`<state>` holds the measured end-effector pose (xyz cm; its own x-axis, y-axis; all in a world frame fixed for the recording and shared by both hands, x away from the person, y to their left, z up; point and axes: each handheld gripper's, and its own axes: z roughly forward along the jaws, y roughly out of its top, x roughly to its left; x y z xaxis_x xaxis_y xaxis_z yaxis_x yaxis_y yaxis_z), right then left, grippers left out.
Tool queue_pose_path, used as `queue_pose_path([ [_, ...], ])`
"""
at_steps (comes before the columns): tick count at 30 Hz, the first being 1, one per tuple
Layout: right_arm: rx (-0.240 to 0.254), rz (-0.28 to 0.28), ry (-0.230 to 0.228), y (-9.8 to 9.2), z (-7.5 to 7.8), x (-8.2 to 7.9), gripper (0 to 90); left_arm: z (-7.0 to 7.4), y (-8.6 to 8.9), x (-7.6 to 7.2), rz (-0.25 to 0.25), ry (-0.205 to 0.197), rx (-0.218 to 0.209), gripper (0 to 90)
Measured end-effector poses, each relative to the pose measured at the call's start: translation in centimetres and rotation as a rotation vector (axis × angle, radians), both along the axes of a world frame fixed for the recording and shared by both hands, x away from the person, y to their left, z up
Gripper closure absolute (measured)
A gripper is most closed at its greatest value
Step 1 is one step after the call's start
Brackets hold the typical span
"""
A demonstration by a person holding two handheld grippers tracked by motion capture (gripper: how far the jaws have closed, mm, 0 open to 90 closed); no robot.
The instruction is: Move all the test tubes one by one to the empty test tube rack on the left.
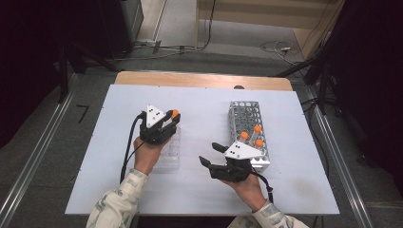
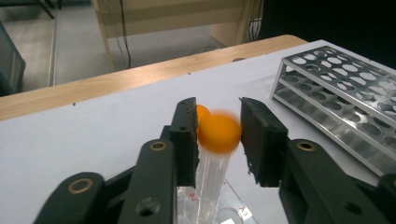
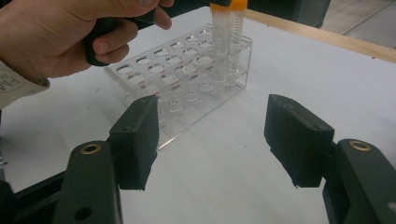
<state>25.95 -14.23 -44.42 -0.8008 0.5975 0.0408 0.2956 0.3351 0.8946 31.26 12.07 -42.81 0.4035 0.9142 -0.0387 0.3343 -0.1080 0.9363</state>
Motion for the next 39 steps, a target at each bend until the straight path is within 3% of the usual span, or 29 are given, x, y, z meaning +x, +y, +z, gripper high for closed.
queue_pose_path([
  [8, 0.004, -0.002, -0.003, -0.1, 0.1, 0.0, 33.5, 0.3, 0.0, -0.3, -0.006, -0.010, -0.015, 59.0],
  [15, 0.013, -0.005, -0.008, -0.3, 0.3, -0.1, 33.7, 1.0, -0.3, -1.6, 0.014, -0.036, -0.049, 36.4],
  [19, 0.019, -0.016, -0.015, -0.6, 0.5, -0.3, 34.0, 1.1, -0.8, -2.6, 0.005, -0.047, -0.061, 29.9],
  [22, 0.026, -0.025, -0.025, -1.1, 0.8, -0.3, 34.2, 1.1, -1.1, -3.3, -0.010, -0.042, -0.046, 24.7],
  [29, 0.030, -0.047, -0.047, -2.5, 1.3, -0.7, 34.2, 0.9, -1.3, -4.2, -0.026, -0.032, -0.073, 22.5],
  [39, 0.016, -0.106, -0.058, -5.8, 1.2, -1.5, 34.2, 0.5, -1.7, -4.6, -0.051, -0.024, -0.066, 21.4],
])
